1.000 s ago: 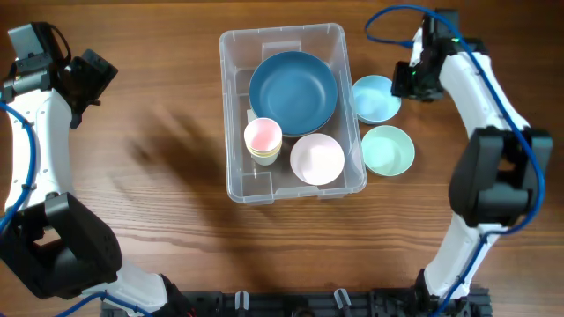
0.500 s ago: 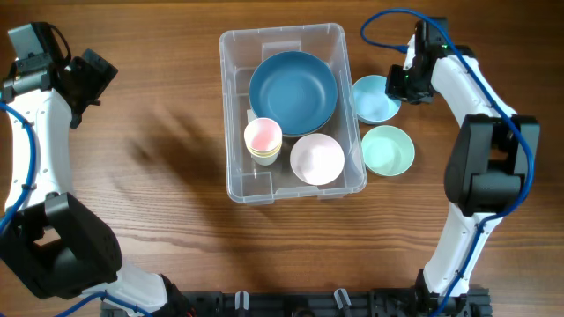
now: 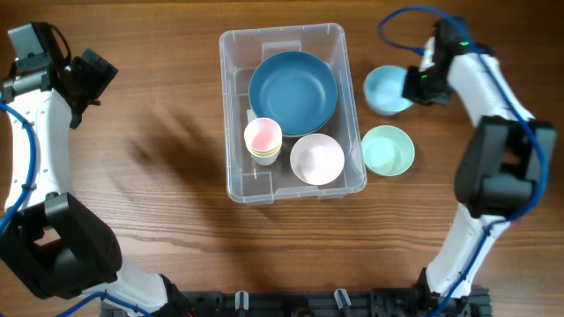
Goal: Pack container
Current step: 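Grasp the light-blue bowl's rim with the right gripper and lift, then lower the light-blue bowl onto the pink bowl and release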
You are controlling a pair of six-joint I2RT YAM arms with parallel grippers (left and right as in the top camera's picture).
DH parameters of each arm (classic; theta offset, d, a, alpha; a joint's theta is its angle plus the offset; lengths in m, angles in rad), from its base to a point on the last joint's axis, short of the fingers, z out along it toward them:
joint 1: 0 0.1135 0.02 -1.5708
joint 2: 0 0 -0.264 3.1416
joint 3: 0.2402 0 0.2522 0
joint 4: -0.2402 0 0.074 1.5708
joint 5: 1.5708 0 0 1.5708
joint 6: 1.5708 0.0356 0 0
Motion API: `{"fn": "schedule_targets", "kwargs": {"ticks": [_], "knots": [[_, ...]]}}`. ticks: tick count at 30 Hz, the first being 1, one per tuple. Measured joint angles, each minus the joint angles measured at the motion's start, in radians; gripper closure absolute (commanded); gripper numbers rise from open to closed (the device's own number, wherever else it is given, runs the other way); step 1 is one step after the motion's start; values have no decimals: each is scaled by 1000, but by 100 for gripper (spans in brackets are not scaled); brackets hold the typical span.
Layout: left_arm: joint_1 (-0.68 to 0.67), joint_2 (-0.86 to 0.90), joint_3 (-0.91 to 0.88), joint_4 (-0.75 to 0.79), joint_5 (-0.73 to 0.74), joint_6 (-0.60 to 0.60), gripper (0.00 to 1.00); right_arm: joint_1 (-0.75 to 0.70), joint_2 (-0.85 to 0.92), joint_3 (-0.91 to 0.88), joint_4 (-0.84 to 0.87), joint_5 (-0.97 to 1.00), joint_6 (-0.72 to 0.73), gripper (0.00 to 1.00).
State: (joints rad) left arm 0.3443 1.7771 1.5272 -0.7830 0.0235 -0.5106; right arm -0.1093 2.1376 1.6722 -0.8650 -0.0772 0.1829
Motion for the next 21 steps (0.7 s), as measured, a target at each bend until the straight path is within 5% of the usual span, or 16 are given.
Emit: {"fn": "schedule_targets", "kwargs": {"ticks": [6,11,21], "knots": [[0,0,0,0,0,0,0,-32,-270,30,-58,12,0,96],[0,0,0,0,0,0,0,98,-471,67,-151,0,-8,96],[0,0,0,0,0,0,0,420,-486,5,-268,-8,-83,96]]}}
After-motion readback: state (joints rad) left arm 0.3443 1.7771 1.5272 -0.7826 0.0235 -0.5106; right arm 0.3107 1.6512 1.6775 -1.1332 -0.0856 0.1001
